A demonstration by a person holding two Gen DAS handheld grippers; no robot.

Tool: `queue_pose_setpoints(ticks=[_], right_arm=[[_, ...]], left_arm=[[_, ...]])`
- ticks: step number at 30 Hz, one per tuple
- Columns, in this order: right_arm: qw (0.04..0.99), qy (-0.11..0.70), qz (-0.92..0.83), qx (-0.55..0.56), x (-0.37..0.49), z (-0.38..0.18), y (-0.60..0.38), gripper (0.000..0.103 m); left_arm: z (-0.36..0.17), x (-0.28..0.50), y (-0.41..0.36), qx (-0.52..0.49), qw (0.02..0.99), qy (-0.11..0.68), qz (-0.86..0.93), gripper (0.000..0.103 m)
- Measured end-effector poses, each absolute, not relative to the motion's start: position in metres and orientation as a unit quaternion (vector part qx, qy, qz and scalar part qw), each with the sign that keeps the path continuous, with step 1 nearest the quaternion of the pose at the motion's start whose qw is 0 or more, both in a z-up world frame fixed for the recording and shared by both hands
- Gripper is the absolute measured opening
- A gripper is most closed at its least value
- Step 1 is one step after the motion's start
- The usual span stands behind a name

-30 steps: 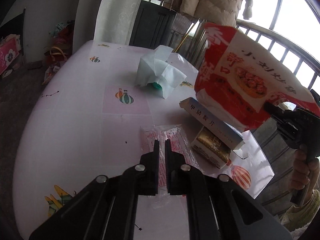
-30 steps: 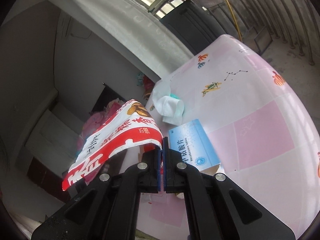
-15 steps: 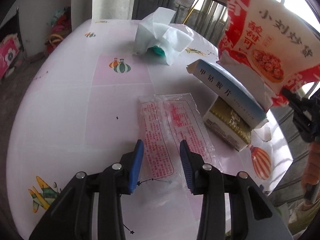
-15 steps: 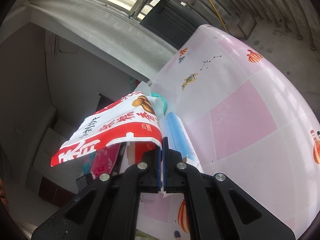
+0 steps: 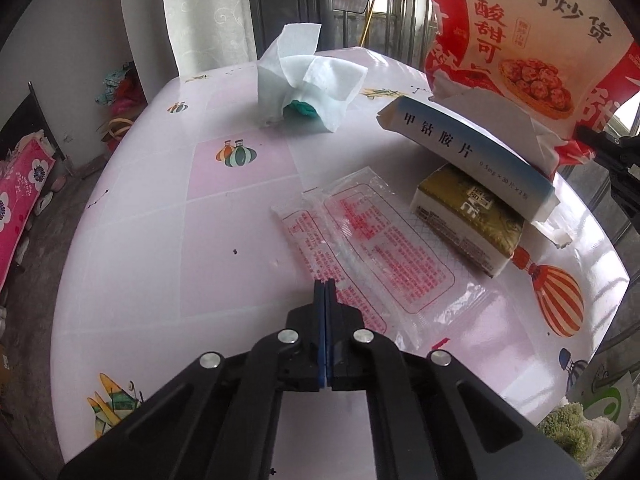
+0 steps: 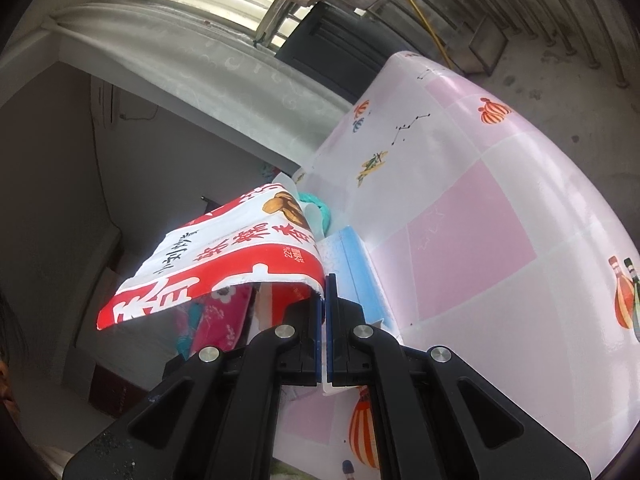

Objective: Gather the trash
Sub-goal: 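Grasp the clear plastic wrapper with the left tool while the right tool holds its bag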

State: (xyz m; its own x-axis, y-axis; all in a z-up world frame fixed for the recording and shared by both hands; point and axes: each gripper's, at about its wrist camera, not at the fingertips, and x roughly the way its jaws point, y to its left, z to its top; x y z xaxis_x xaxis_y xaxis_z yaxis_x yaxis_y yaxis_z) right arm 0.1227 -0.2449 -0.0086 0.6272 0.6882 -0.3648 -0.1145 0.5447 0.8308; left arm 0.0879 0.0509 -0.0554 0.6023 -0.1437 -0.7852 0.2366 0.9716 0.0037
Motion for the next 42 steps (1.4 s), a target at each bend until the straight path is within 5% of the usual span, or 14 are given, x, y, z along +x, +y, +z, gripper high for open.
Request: queue_pose_setpoints(ticks=[12, 18, 23, 42], right_arm=[[0.807, 0.325, 0.253, 0.424, 0.116, -0.001, -0.258, 0.000], [0.806, 0.318, 0.253, 0.431, 0.111, -0.002, -0.263, 0.000], [0.803, 0.321, 0.253, 0.434, 0.110, -0.006, -0.264, 0.000], [0.799, 0.344, 0.241, 0.431, 0.122, -0.016, -0.259, 0.000]], left_arm=[[-0.003, 0.073, 0.059, -0.021, 0.916, 0.367, -0.163, 0.000], [-0.010, 0.079, 0.063, -0.077, 0.890, 0.410, -0.185, 0.000], [-0.036, 0.091, 0.079, -0.136, 0.867, 0.450, -0.164, 0.028], [-0.056, 0.109, 0.097, -0.258, 0.824, 0.455, -0.216, 0.029]])
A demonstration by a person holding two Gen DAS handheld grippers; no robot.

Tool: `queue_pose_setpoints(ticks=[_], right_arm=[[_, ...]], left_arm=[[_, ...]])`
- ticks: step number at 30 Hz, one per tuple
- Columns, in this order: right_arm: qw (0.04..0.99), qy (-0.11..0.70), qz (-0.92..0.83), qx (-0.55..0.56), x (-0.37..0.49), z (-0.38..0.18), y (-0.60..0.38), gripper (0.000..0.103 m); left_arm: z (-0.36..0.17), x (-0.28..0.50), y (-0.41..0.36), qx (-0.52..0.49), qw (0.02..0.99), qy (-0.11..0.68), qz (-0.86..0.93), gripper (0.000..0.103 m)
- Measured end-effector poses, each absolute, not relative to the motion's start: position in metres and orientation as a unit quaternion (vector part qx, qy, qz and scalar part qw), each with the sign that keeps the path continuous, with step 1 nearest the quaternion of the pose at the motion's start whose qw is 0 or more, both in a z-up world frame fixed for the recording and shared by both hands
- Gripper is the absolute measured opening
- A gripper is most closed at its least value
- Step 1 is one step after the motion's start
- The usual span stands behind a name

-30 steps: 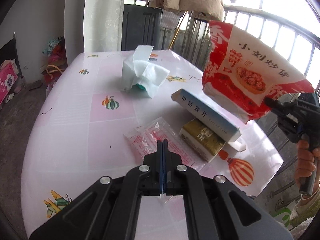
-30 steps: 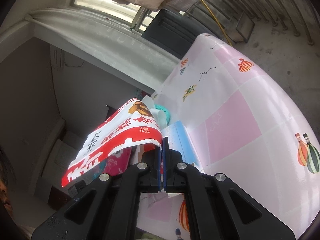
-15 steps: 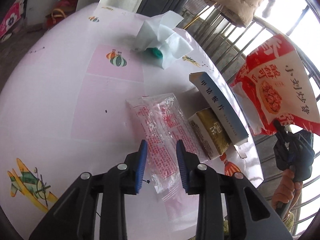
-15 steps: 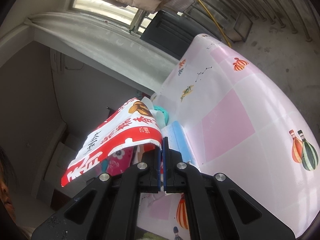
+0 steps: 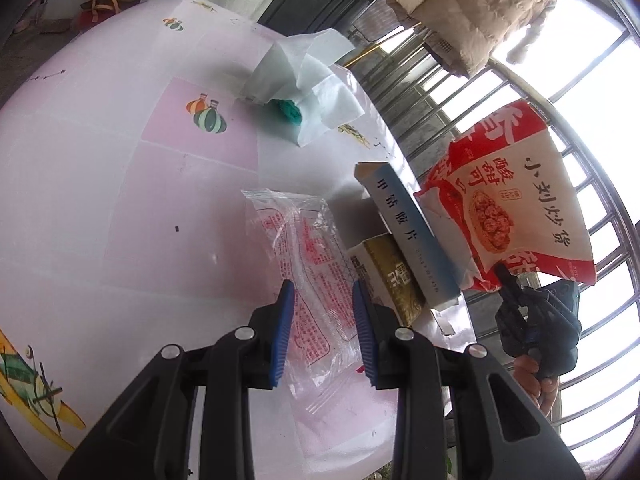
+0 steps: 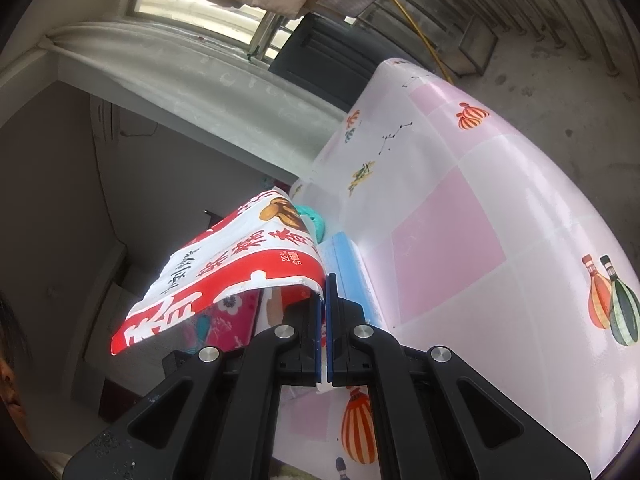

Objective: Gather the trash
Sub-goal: 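Grasp the clear plastic wrapper with the left tool while the right tool holds its bag, then carry the wrapper and white-red bag to the blue wastebasket with both tools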

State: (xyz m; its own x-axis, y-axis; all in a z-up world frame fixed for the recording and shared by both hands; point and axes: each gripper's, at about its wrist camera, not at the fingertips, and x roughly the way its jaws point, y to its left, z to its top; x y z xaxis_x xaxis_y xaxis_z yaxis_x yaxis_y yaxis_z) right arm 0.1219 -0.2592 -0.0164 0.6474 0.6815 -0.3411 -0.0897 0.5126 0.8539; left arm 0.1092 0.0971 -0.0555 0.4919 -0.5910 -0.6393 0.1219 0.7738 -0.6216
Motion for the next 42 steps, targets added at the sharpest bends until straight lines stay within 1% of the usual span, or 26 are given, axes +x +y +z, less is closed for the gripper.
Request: queue_pose_setpoints(ticks=[6, 11, 13, 16, 18, 20, 25, 34, 42], right_arm=[[0.800, 0.345, 0.241, 0.428, 0.121, -0.016, -0.258, 0.000], [0.801, 0.346, 0.240, 0.426, 0.121, -0.017, -0.256, 0.000], [0.800, 0.347, 0.240, 0.427, 0.121, -0.017, -0.256, 0.000], [0.800, 0.348, 0.238, 0.427, 0.121, -0.017, -0.255, 0.000], [0.800, 0.348, 0.236, 0.427, 0.121, -0.017, -0.255, 0.000], [0.800, 0.349, 0.236, 0.427, 0.121, -0.017, -0.255, 0.000], [0.800, 0.347, 0.236, 0.429, 0.121, -0.016, -0.256, 0.000], [0.805, 0.326, 0.247, 0.429, 0.117, -0.005, -0.259, 0.000], [0.813, 0.290, 0.250, 0.438, 0.107, 0.013, -0.276, 0.000]], left_arm=[[-0.067, 0.116, 0.111, -0.315, 0.794, 0.478, -0.203, 0.029], [-0.070, 0.116, 0.121, -0.396, 0.754, 0.455, -0.260, 0.028], [-0.071, 0.116, 0.121, -0.407, 0.744, 0.455, -0.272, 0.028], [-0.068, 0.117, 0.113, -0.362, 0.766, 0.468, -0.251, 0.026], [-0.063, 0.114, 0.104, -0.319, 0.789, 0.468, -0.239, 0.020], [-0.058, 0.111, 0.096, -0.282, 0.806, 0.466, -0.232, 0.009], [-0.045, 0.103, 0.085, -0.228, 0.834, 0.449, -0.226, 0.002], [-0.004, 0.085, 0.080, -0.140, 0.889, 0.383, -0.208, 0.000], [0.031, 0.074, 0.070, -0.122, 0.902, 0.344, -0.232, 0.000]])
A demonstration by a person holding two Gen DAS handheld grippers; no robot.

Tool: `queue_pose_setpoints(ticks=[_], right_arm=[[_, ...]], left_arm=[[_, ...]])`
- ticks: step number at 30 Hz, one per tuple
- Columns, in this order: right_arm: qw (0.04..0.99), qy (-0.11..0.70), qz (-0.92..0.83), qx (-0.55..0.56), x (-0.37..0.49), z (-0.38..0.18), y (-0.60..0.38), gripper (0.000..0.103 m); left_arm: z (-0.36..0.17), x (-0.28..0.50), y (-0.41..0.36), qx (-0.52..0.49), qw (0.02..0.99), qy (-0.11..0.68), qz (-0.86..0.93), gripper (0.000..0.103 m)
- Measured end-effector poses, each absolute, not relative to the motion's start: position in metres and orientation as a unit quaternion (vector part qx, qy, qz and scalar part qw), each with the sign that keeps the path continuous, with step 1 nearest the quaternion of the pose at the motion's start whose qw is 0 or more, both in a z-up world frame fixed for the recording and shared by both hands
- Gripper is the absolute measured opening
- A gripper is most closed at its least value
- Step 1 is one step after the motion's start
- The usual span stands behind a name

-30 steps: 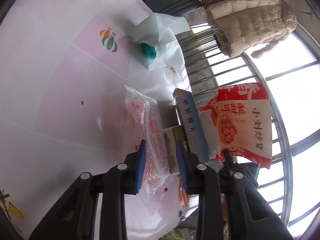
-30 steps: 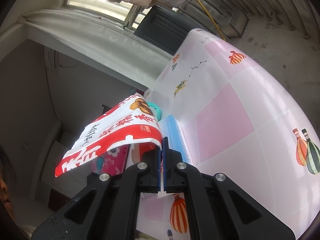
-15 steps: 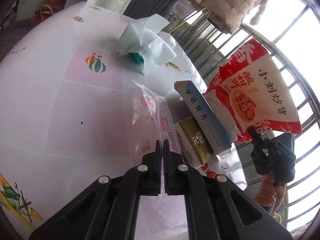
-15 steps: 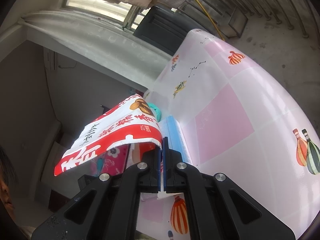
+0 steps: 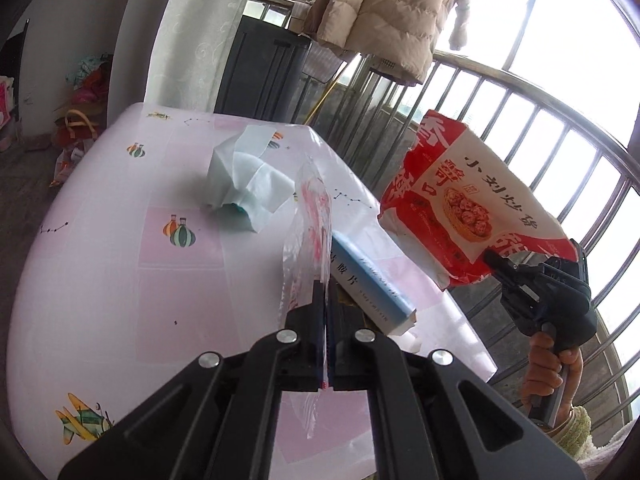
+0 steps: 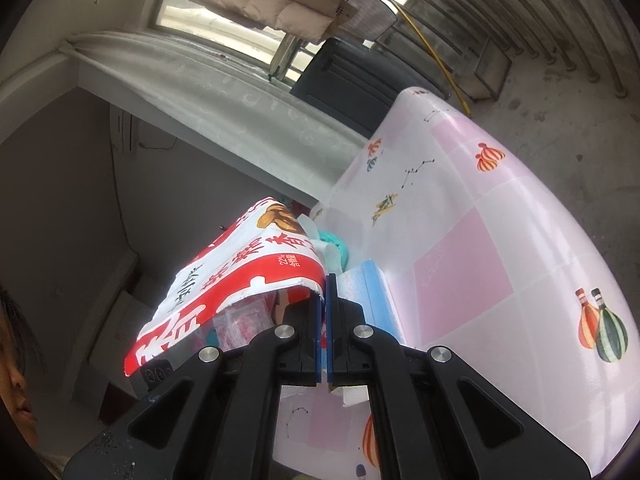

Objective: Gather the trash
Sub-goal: 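Carry the wrapper and white-red bag to the blue wastebasket with both tools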

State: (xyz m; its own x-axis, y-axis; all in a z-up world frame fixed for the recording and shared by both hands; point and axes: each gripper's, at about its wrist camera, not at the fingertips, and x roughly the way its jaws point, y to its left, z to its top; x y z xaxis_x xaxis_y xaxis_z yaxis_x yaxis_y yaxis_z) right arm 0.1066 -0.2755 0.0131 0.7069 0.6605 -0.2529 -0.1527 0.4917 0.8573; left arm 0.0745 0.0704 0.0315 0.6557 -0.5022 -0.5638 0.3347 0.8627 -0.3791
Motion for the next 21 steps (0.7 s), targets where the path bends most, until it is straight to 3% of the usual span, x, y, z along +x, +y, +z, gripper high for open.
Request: queue_pose_setpoints(ticks=[7, 13, 21], right_arm=[[0.836, 0.235, 0.205, 0.451, 0.079, 0.032, -0.324, 0.000], [0.863, 0.183, 0.097, 0.461, 0.035, 0.036, -0.391, 0.000], [0.846, 0.175, -0.115, 0.491, -0.007, -0.011, -0.463, 0.000]], left_arm=[[0.071, 0.085, 0.021, -0.102, 0.883, 0.329, -0.318, 0.000], [0.100, 0.106, -0.072, -0.056, 0.848, 0.326, -0.415, 0.000], [0.056, 0.150, -0.251, -0.024, 0.761, 0.434, -0.481, 0.000]])
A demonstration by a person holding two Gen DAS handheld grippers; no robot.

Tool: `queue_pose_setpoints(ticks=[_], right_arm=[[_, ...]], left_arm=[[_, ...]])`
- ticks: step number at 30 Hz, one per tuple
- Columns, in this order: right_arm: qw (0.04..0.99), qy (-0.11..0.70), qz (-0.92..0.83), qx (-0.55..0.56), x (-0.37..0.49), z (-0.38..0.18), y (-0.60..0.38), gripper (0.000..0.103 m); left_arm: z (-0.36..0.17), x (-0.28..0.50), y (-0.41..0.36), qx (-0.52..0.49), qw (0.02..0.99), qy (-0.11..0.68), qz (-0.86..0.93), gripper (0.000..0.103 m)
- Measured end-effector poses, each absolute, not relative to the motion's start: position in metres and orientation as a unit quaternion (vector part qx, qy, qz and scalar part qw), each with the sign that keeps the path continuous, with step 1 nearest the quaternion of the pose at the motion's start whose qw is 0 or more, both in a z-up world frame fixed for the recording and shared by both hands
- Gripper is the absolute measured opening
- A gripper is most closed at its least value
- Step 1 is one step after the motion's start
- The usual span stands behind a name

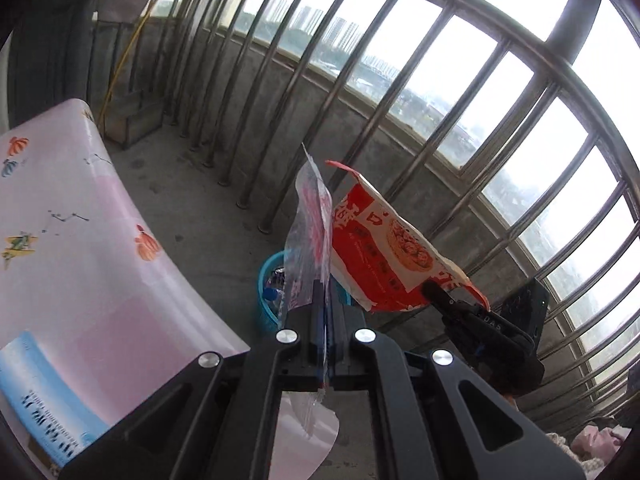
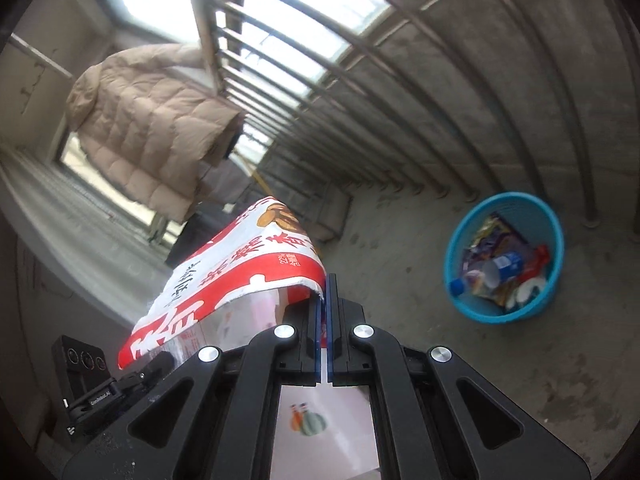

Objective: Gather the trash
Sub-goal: 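Carry the wrapper and white-red bag to the blue wastebasket with both tools, then open both tools over the wastebasket and move the left tool back to the table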

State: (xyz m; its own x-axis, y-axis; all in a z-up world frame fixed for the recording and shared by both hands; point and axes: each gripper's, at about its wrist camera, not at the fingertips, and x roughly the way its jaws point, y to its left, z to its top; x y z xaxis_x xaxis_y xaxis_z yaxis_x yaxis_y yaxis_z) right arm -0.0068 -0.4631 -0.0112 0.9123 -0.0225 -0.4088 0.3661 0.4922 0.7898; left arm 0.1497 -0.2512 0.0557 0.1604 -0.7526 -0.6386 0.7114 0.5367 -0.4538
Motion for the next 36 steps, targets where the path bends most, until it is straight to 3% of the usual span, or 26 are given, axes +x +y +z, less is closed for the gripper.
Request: queue_pose_setpoints(ticks=[9, 13, 15, 16, 17, 19, 25, 36], right_arm=[[0.748, 0.239, -0.248, 0.568, 0.000, -0.114, -0.526, 0.002], [0.714, 0.261, -0.290, 0.581, 0.019, -0.153, -0.552, 0.011], [0.707, 0.280, -0.312, 0.570, 0.033, -0.174, -0.564, 0.032], [0.706, 0.293, -0.318, 0.561, 0.042, -0.186, -0.570, 0.054], [0.702, 0.308, -0.323, 0.554, 0.049, -0.197, -0.573, 0.059], [0.691, 0.334, -0.328, 0.551, 0.053, -0.214, -0.576, 0.059], [0.704, 0.301, -0.320, 0.558, 0.029, -0.209, -0.569, 0.064], [0.753, 0.275, -0.295, 0.520, 0.001, -0.167, -0.543, 0.064]], left_arm=[[-0.056, 0.184, -0.428, 0.027, 0.693, 0.559, -0.454, 0.000], [-0.090, 0.207, -0.482, 0.038, 0.691, 0.573, -0.439, 0.003], [-0.113, 0.216, -0.505, 0.053, 0.689, 0.585, -0.425, 0.029], [-0.125, 0.221, -0.512, 0.062, 0.687, 0.596, -0.412, 0.053], [-0.131, 0.223, -0.518, 0.061, 0.691, 0.598, -0.401, 0.054], [-0.139, 0.221, -0.521, 0.052, 0.688, 0.606, -0.395, 0.054], [-0.129, 0.217, -0.509, 0.021, 0.670, 0.601, -0.436, 0.054], [-0.042, 0.198, -0.452, -0.018, 0.715, 0.527, -0.459, 0.054]])
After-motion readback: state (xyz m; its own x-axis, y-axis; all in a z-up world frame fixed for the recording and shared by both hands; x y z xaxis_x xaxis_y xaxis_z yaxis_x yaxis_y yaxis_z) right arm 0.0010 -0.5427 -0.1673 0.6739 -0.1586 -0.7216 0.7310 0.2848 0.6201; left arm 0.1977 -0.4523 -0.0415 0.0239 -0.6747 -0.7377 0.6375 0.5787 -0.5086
